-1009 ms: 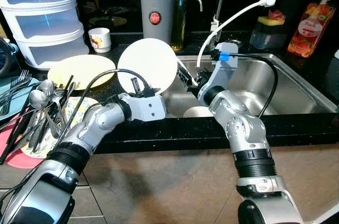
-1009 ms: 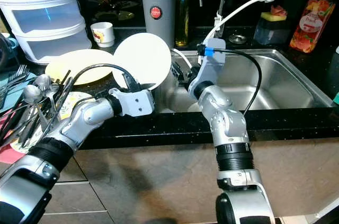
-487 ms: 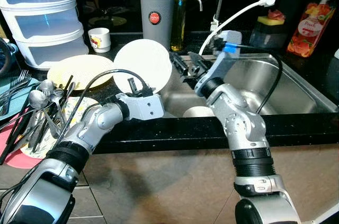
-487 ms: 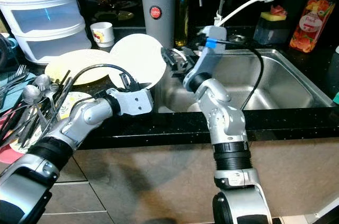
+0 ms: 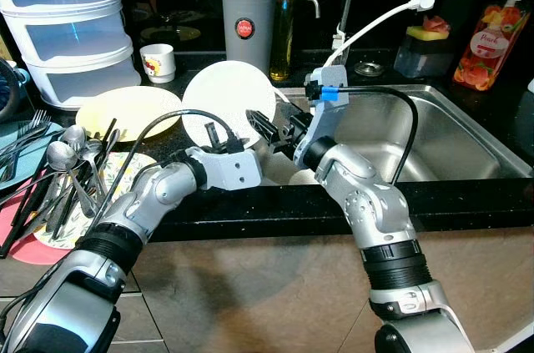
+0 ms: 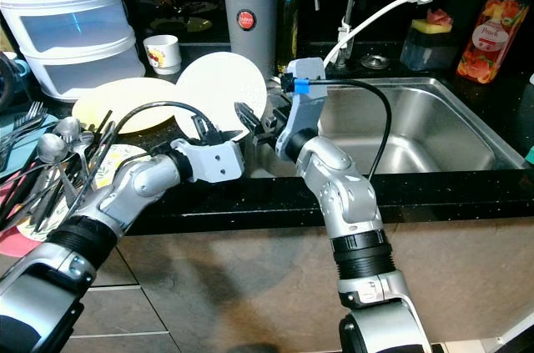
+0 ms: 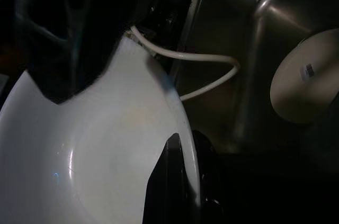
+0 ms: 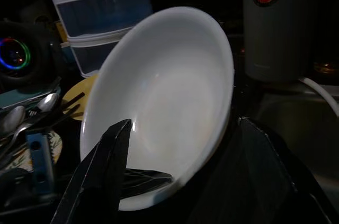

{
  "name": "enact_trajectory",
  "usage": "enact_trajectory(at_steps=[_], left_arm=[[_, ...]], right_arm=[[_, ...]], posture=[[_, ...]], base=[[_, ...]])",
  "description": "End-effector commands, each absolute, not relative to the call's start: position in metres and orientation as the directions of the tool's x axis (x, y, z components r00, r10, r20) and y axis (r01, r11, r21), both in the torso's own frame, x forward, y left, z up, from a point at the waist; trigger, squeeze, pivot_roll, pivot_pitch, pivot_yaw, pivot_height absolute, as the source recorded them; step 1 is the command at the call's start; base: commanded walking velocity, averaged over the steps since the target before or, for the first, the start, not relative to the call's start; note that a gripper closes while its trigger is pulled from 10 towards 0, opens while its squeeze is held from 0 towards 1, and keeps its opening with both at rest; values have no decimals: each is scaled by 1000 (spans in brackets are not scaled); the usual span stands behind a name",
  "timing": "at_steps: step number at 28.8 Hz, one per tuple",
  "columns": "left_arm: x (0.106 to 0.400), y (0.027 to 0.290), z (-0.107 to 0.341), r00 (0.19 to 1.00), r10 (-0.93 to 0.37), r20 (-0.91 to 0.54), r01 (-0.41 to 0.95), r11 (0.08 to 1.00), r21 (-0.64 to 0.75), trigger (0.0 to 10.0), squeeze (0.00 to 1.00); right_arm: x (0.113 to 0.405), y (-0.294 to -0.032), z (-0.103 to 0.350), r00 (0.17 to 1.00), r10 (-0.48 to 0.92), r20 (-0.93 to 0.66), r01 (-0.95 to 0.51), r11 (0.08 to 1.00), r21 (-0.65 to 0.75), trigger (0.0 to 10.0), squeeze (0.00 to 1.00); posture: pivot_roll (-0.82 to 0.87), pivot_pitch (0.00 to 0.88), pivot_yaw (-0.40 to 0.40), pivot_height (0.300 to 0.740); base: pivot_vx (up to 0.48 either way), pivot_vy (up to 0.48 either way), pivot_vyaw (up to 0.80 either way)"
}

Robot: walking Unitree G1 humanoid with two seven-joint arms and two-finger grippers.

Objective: Kitchen organization

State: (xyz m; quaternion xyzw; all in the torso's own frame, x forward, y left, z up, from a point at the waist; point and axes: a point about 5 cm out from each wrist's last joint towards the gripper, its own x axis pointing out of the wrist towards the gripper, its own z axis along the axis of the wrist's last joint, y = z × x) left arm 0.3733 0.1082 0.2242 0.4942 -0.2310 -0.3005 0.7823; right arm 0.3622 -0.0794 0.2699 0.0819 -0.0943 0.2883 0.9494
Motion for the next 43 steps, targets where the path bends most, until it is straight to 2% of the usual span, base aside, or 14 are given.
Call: enact_trajectory(at_steps=[1,10,11,13,14,15,16,24,43], left_arm=[[370,104,232,687,-719,106,222,347,911,0,0],[364,99,234,637,-758,136,214,344,914,0,0],[363,98,233,635,-760,138,213,345,914,0,0],[363,98,233,633,-762,138,214,344,914,0,0],[362,97,232,630,-764,137,213,341,916,0,0],[362,97,232,629,-766,137,213,339,917,0,0],[362,97,232,627,-766,140,212,342,916,0,0],[357,91,229,591,-799,112,212,287,934,0,0],[352,80,226,558,-823,105,207,261,943,0,0]], right_arm=[[364,-82,266,830,520,203,-547,830,110,10000,0],[362,-77,259,826,533,182,-557,822,118,10000,0],[362,-77,259,826,533,181,-557,822,118,8863,0],[362,-77,259,826,533,180,-557,822,123,3490,0],[362,-77,259,827,533,180,-557,821,127,2275,0],[363,-77,259,827,533,180,-557,820,130,2275,0],[363,-77,259,827,532,181,-557,820,134,0,0],[365,-79,258,839,514,179,-540,825,167,0,0],[369,-82,256,861,479,172,-507,838,202,0,0]], posture=[[52,38,23,740],[51,39,18,740],[48,37,18,740],[48,33,14,740],[48,33,14,740],[48,33,14,740],[48,33,14,740],[45,37,7,740],[47,35,-1,740]], base=[[0,0,0],[0,0,0],[0,0,0],[0,0,0],[0,0,0],[0,0,0],[0,0,0],[0,0,0],[0,0,0]])
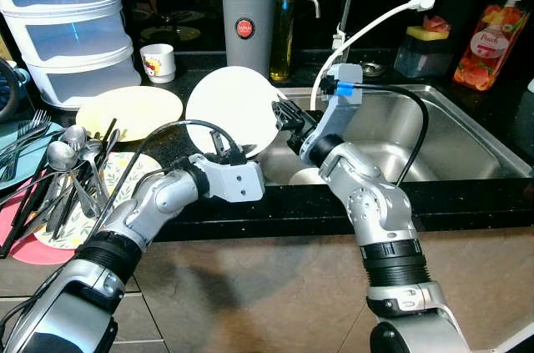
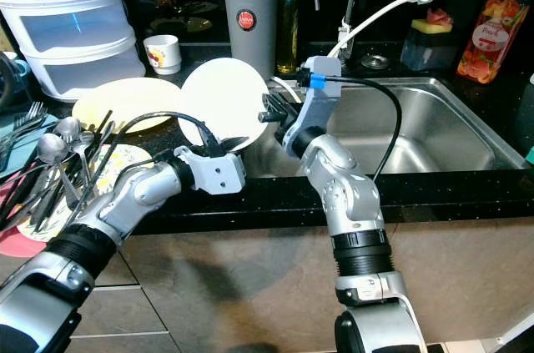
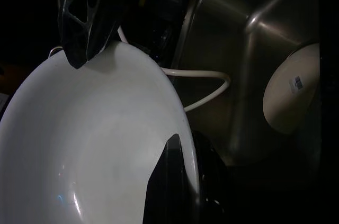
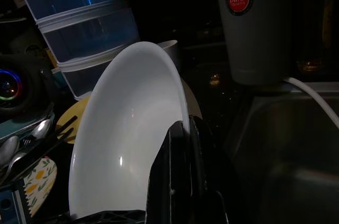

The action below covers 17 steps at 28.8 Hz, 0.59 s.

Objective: Kitchen organization

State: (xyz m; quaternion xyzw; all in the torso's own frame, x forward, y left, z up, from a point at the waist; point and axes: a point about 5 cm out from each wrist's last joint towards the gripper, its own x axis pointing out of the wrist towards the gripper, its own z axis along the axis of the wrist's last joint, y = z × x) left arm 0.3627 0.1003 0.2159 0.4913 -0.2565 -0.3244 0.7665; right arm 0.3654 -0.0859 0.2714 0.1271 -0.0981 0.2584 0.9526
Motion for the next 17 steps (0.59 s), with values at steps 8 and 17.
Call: enact_trajectory(at_steps=[8,17], left_arm=[[353,81,226,554,-828,82,203,230,952,0,0],[354,78,228,529,-847,40,199,169,965,0,0]], right_arm=[[367,-77,255,836,526,155,-543,835,91,0,0],[369,-71,252,814,574,85,-571,819,-64,10000,1000]], posture=[[44,36,-3,740],[48,31,-12,740]], base=[[0,0,0],[0,0,0]])
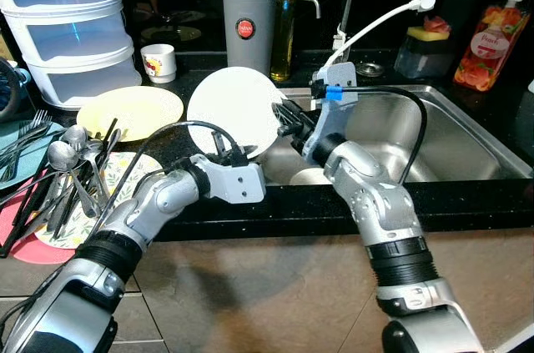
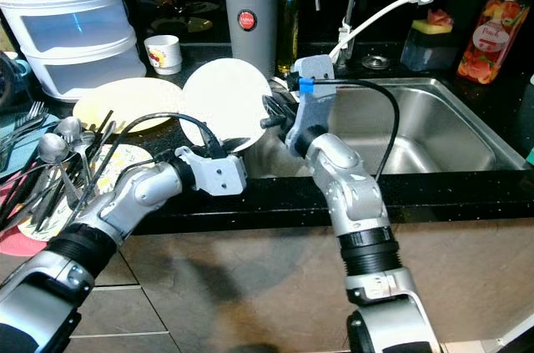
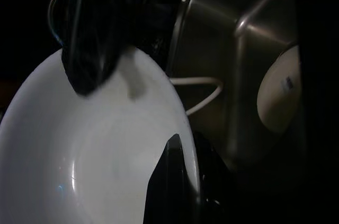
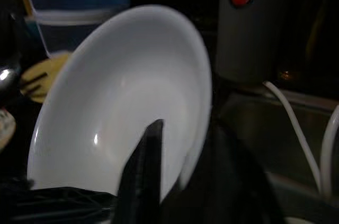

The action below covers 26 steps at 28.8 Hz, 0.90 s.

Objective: Kitchen organization

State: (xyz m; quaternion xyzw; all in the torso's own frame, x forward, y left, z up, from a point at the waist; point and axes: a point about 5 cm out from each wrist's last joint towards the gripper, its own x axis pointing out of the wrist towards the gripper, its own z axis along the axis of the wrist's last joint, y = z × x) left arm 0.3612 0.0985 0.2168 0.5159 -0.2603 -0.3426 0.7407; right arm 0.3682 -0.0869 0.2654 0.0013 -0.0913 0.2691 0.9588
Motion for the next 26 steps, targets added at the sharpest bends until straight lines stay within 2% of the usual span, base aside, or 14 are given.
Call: enact_trajectory(at_steps=[1,2,3,4,5,6,7,8,20,21,22,24,25,26], left_arm=[[354,78,228,529,-847,40,199,169,965,0,0],[353,77,227,522,-853,29,194,152,969,0,0],[353,77,227,521,-853,27,191,148,970,0,0],[353,77,227,520,-854,26,189,145,971,0,0],[353,77,227,521,-853,27,185,144,972,0,0],[353,76,228,523,-852,29,176,141,974,0,0],[353,76,228,522,-852,30,171,139,975,0,0],[353,76,228,521,-853,30,167,137,976,0,0],[354,77,228,523,-852,24,131,109,985,0,0],[354,77,228,525,-850,27,117,104,988,2980,0],[355,77,229,527,-849,32,114,108,988,9922,0],[355,77,229,528,-849,35,113,111,987,9922,0],[355,77,231,530,-846,48,109,124,986,10000,886],[355,77,232,530,-846,62,110,141,984,10000,1000]], right_arm=[[369,-71,252,814,574,85,-571,819,-64,10000,1000],[371,-70,251,822,565,69,-561,825,-73,10000,1000],[372,-69,251,825,562,62,-558,827,-68,10000,753],[372,-69,250,827,559,58,-556,829,-63,10000,753],[373,-69,250,830,555,54,-552,832,-55,10000,0],[374,-69,249,837,545,52,-544,838,-32,10000,0],[374,-69,248,840,540,53,-540,842,-16,6863,0],[375,-70,248,845,532,57,-534,846,9,39,0],[380,-75,251,863,499,76,-505,858,92,0,0],[380,-76,251,866,494,79,-500,860,103,0,0],[380,-77,251,869,489,82,-495,862,110,0,0],[380,-77,251,870,485,84,-492,863,115,0,0],[381,-78,252,875,476,90,-484,866,126,0,0],[382,-80,253,879,467,95,-476,869,137,0,0]], posture=[[48,31,-12,740],[47,21,-15,740],[47,21,-15,740],[47,21,-15,740],[47,21,-15,740],[46,14,-17,740],[46,14,-17,740],[46,14,-17,740],[46,4,-18,740],[46,0,-17,740],[46,0,-17,740],[46,0,-17,740],[46,0,-16,740],[46,0,-16,740]], base=[[0,0,0],[0,0,0],[0,0,0],[0,0,0],[0,0,0],[0,0,0],[0,0,0],[0,0,0],[0,0,0],[0,0,0],[0,0,0],[0,0,0],[0,0,0],[0,0,0]])
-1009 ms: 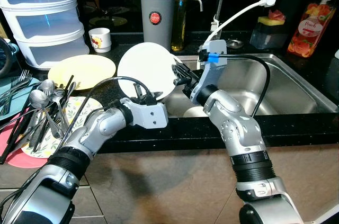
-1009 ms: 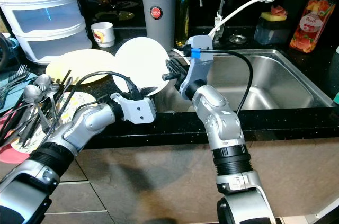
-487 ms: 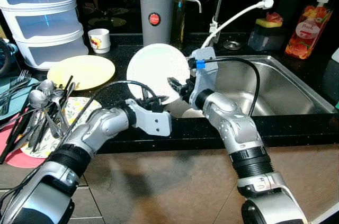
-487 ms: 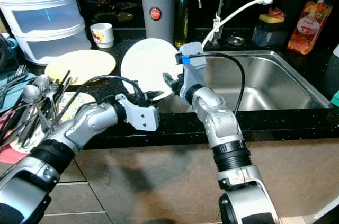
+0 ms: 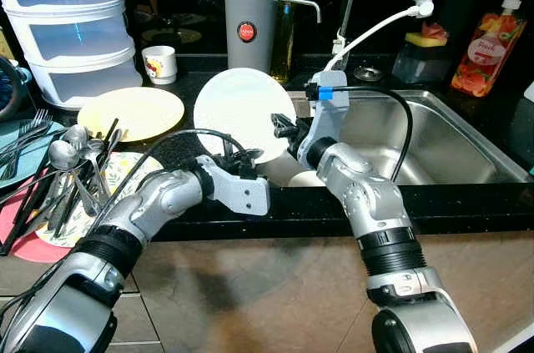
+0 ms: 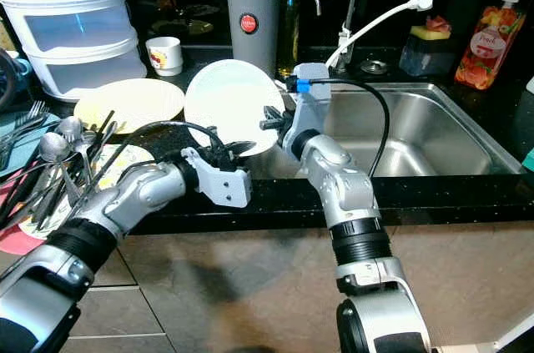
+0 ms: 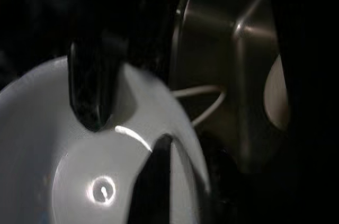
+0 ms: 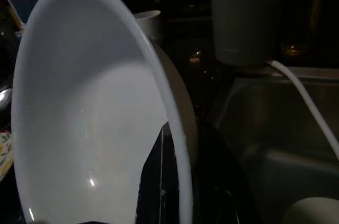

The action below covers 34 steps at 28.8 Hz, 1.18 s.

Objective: Kitchen organization

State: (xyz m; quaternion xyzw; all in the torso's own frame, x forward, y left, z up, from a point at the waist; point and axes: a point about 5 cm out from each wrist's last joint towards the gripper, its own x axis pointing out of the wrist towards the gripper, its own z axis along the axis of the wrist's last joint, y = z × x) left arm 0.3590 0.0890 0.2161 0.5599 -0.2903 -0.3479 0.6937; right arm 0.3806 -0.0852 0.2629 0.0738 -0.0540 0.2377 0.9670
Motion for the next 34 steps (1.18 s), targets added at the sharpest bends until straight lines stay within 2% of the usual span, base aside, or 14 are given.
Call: enact_trajectory(at_steps=[1,9,10,11,12,15,16,17,18,19,23,28,30,34], left_arm=[[356,77,234,533,-842,78,108,160,981,10000,1000],[358,80,246,554,-813,179,41,241,970,10000,1000],[359,80,248,556,-808,195,25,251,968,10000,753],[358,82,253,553,-798,240,7,293,956,10000,0],[358,82,253,553,-798,240,7,293,956,10000,0],[357,86,263,550,-763,339,-3,404,915,10000,0],[357,86,263,550,-763,339,-3,404,915,10000,0],[359,90,268,568,-724,391,18,486,874,10000,0],[359,90,268,568,-724,391,18,486,874,10000,0],[361,93,271,596,-680,428,68,573,817,10000,0],[358,89,272,594,-651,473,200,689,697,10000,0],[349,80,267,556,-673,487,379,727,572,10000,0],[349,79,265,567,-669,480,406,735,544,10000,0],[361,87,249,694,-626,355,488,772,406,10000,0]], right_arm=[[382,-82,254,885,454,104,-465,872,152,0,0],[388,-92,263,914,378,145,-402,888,223,0,0],[389,-94,264,920,363,150,-389,891,233,0,0],[392,-99,266,930,333,156,-363,899,245,0,0],[392,-99,266,930,333,156,-363,899,245,0,0],[397,-112,268,957,239,163,-276,924,263,0,0],[397,-112,268,957,239,163,-276,924,263,0,0],[401,-124,270,974,147,170,-190,944,271,0,0],[401,-124,270,974,147,170,-190,944,271,0,0],[404,-139,270,984,49,174,-95,959,267,0,0],[407,-162,267,980,-94,177,55,975,214,0,0],[407,-181,262,961,-208,182,168,963,211,0,0],[408,-183,260,957,-222,184,186,963,194,0,0],[410,-180,254,966,-188,180,170,979,109,0,0]], posture=[[46,0,-16,740],[41,1,-18,740],[41,1,-18,740],[41,1,-18,740],[41,1,-18,740],[43,4,-18,740],[43,4,-18,740],[43,4,-18,740],[43,4,-18,740],[44,5,-18,740],[45,5,-19,740],[47,7,-20,740],[46,10,-19,740],[45,17,-16,740]], base=[[0,0,0],[0,0,0],[0,0,0],[0,0,0],[0,0,0],[0,0,0],[0,0,0],[0,0,0],[0,0,0],[0,0,0],[0,0,0],[0,0,0],[0,0,0],[0,0,0]])
